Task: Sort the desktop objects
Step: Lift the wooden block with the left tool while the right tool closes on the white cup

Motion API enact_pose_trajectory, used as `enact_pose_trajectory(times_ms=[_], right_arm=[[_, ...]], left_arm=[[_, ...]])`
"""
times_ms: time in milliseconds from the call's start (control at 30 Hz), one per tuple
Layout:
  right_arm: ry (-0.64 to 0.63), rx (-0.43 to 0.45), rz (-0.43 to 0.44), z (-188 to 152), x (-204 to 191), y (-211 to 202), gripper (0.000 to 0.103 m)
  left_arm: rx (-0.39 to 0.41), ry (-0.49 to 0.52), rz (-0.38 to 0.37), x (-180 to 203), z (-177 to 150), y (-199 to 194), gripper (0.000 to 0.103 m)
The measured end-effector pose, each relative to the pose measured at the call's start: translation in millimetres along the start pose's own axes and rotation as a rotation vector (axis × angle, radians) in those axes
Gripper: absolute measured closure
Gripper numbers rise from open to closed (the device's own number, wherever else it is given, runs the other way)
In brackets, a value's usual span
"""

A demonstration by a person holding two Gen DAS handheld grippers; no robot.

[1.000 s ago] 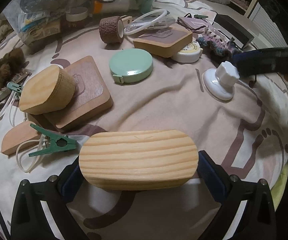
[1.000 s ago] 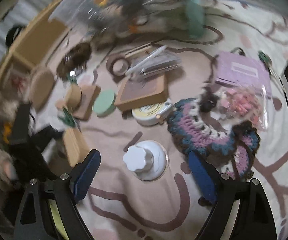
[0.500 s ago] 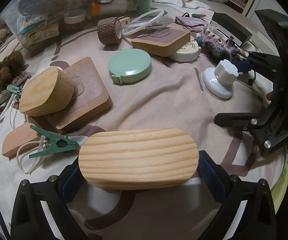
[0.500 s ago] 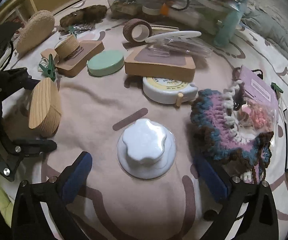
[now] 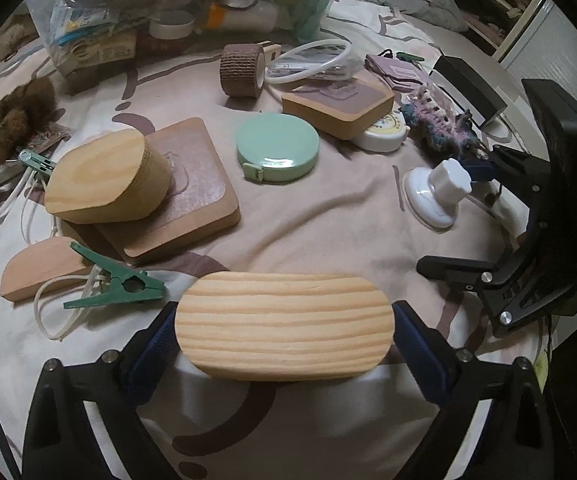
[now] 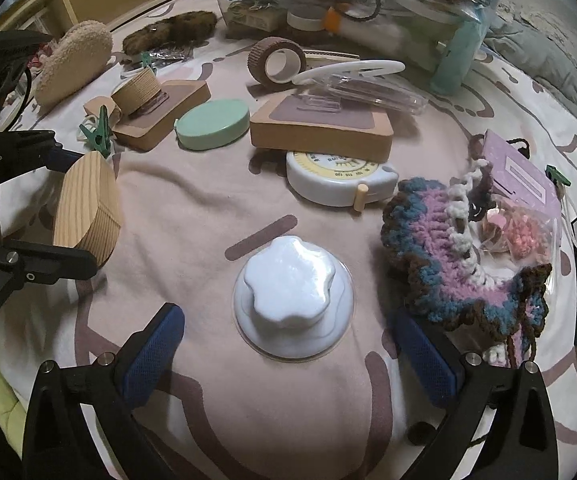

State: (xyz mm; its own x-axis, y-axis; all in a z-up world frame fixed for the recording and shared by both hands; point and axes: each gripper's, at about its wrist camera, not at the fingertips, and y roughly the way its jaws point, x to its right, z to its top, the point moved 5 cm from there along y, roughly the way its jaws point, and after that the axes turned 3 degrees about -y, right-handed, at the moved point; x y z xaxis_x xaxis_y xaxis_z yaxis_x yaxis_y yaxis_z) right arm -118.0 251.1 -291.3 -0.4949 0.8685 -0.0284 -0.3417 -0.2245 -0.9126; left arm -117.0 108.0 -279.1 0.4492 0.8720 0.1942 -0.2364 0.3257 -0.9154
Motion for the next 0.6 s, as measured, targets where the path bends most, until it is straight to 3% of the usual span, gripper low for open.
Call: enact_pose_trajectory(times_ms=[400, 500, 600], right_arm=[[0.034, -0.064, 0.009, 6.0, -2.7, -4.1, 0.000], [0.041, -0.061, 0.008, 7.4, -3.4, -6.7, 0.009], [0.071, -0.056, 0.005, 11.0, 0.3, -11.3, 0.024]], left_arm=[[0.013, 0.071, 0.062, 2.9, -5.1, -6.5, 0.008], [0.021, 0.103, 0.075, 6.6, -5.3, -6.9, 0.008], [0.022, 0.111, 0.082, 7.2, -5.0, -6.0, 0.008]])
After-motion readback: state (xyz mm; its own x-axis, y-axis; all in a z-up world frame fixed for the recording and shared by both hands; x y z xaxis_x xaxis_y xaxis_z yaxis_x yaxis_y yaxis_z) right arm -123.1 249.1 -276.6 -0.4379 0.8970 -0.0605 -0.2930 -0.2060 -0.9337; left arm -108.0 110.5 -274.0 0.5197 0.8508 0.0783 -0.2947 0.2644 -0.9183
